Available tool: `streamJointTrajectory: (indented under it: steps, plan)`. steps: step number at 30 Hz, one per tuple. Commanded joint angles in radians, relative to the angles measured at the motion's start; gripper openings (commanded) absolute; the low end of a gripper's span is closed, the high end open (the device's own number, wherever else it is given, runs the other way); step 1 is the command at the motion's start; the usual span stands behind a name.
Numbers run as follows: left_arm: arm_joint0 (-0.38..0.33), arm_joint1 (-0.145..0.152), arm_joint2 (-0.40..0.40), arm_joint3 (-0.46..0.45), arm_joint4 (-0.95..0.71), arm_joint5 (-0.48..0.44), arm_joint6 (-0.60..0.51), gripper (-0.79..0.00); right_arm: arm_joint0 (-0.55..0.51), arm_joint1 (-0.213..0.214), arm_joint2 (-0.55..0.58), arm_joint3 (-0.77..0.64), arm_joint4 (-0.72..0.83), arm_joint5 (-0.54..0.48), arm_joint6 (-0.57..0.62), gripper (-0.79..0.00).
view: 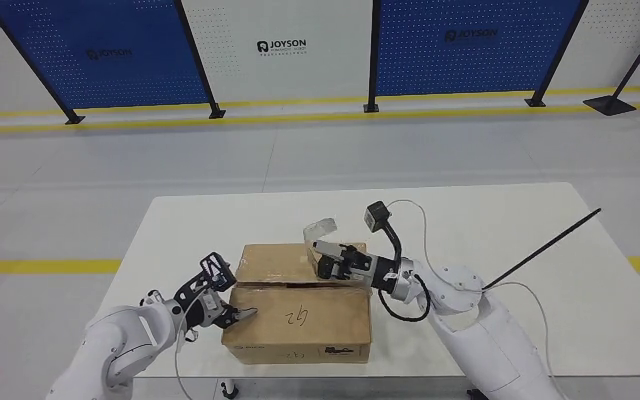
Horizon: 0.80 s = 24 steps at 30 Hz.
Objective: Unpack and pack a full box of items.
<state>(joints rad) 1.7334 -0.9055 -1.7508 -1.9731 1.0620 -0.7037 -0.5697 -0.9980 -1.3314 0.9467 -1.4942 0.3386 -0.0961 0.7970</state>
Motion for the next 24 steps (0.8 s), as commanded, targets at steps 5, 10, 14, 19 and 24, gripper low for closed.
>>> streamJointTrajectory:
  steps: [5, 10, 14, 19, 24]
  plan:
    - [0.004, -0.001, 0.005, 0.035, -0.135, -0.004, -0.003, 0.000, 0.013, -0.009, -0.031, 0.046, 0.010, -0.007, 0.005, 0.000]
    - [-0.019, 0.005, 0.007, 0.038, -0.269, -0.037, -0.068, 0.000, 0.009, -0.014, -0.034, 0.075, 0.027, -0.012, -0.013, 0.000]
    - [-0.032, 0.010, 0.011, 0.040, -0.337, -0.051, -0.104, 0.000, 0.008, -0.016, -0.033, 0.083, 0.031, -0.015, -0.024, 0.000]
    - [-0.041, 0.016, 0.011, 0.043, -0.387, -0.072, -0.128, 0.000, 0.008, -0.017, -0.024, 0.094, 0.032, -0.020, -0.036, 0.000]
    - [-0.010, 0.025, -0.038, 0.032, -0.455, -0.114, -0.153, 0.000, 0.003, -0.014, -0.004, 0.086, 0.038, -0.028, -0.043, 0.000]
